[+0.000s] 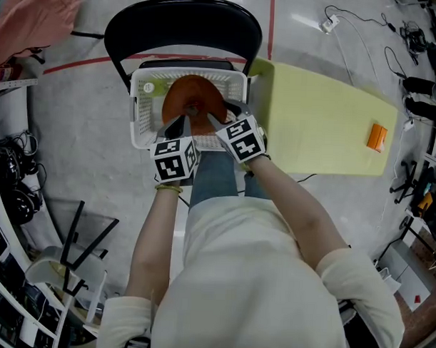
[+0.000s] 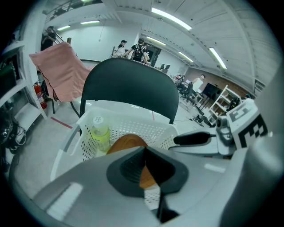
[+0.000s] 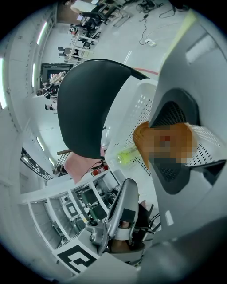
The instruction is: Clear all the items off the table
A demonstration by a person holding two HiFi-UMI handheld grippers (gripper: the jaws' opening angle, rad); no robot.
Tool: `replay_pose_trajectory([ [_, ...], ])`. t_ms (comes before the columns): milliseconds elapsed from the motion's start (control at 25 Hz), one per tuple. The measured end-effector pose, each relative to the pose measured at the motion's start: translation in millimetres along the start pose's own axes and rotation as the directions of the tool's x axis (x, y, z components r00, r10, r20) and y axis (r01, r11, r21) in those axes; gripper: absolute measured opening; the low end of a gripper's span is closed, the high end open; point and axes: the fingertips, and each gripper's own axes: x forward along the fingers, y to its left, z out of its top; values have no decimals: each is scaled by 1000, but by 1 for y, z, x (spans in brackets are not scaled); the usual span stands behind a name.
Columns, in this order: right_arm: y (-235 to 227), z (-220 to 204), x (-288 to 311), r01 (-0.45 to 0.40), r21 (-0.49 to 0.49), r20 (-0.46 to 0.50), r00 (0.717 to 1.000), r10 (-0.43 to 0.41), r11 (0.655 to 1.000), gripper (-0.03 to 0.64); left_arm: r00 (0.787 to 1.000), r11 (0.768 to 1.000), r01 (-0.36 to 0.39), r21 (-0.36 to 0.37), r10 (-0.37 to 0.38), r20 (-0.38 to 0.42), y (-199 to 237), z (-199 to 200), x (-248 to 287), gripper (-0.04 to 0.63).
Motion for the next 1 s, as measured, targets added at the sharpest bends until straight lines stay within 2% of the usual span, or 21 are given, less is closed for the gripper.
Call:
replay_pose_trajectory([
  [80, 2, 1, -3, 0, 1, 9, 1000, 0, 1000, 171, 1000, 1000, 3, 0, -3, 2, -1, 0, -2, 9],
  [120, 3, 2, -5, -3, 0, 18, 1000, 3, 1000, 132, 1000, 1000, 4, 1, -4, 3, -2, -1, -3, 9],
  [160, 4, 3, -8, -5, -5, 30, 1000, 6, 1000, 46, 1000, 1000, 5, 3, -5, 4, -3, -1, -3, 9],
  [200, 4, 5, -11, -5, -12, 42, 999, 6, 1000, -2, 1000, 1000, 7, 6, -7, 4, -5, -1, -4, 9],
  [600, 8, 5, -22, 31, -28, 73, 997, -29, 999, -2, 1000, 999, 27, 36, -28, 14, -11, -2, -9, 9],
  [1000, 13, 5, -35, 43, 6, 105, 993, -44, 999, -2, 998, 996, 56, 64, -57, 9, -21, -3, -17, 9],
])
